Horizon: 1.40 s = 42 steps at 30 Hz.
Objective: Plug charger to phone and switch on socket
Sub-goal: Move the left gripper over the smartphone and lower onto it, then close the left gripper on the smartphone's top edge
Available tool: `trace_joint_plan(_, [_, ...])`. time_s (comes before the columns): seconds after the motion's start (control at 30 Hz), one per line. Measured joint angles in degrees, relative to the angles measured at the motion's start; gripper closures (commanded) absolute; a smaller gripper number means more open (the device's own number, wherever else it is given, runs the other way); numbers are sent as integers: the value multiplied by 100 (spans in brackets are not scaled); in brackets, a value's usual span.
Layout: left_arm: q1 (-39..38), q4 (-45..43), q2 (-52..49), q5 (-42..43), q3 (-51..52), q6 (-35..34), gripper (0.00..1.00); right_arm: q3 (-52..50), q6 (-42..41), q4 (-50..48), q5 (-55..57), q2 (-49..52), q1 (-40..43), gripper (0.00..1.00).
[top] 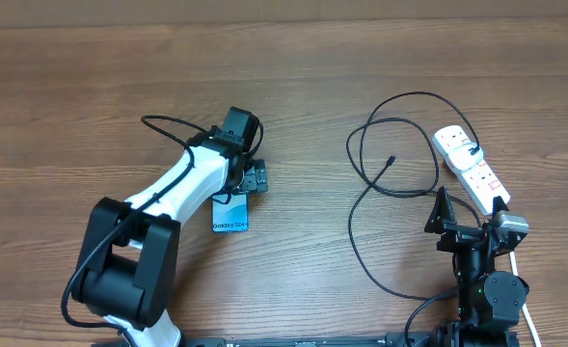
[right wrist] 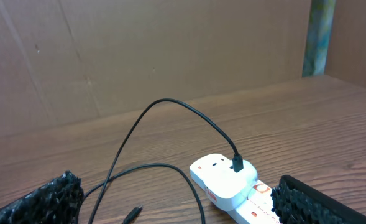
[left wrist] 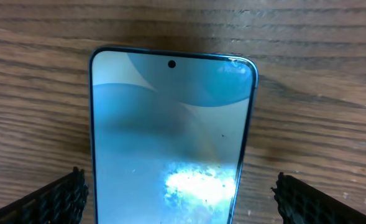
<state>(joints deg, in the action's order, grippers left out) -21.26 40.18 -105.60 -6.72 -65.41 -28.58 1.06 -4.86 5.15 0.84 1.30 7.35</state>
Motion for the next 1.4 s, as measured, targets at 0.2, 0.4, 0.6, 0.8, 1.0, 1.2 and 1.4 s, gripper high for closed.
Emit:
trace_joint_plan(0.2, [42, -96, -39, 9, 0, 173, 0, 0, 0, 0, -2, 0, 0, 0])
trace_joint_plan(0.4, [195, -289, -39, 118, 79, 365, 0, 0, 0, -2, -2, 0, 0, 0])
trace_joint_plan(0.6, [256, -396, -39, 284, 208, 505, 0, 0, 0, -2, -2, 0, 0, 0])
trace_joint_plan(0.8, [254, -382, -59, 350, 229, 656, 3, 0, -2, -2, -2, 0, 0, 0])
trace_joint_plan(1.0, [251, -393, -61, 319, 304, 745, 3, 0, 0, -4, -2, 0, 0, 0])
trace_joint_plan(1.2, [251, -313, -61, 304, 306, 772, 6, 0, 2, -2, -2, 0, 0, 0])
trace_joint_plan(1.4, [251, -243, -59, 313, 306, 772, 10, 0, 0, -2, -4, 0, 0, 0])
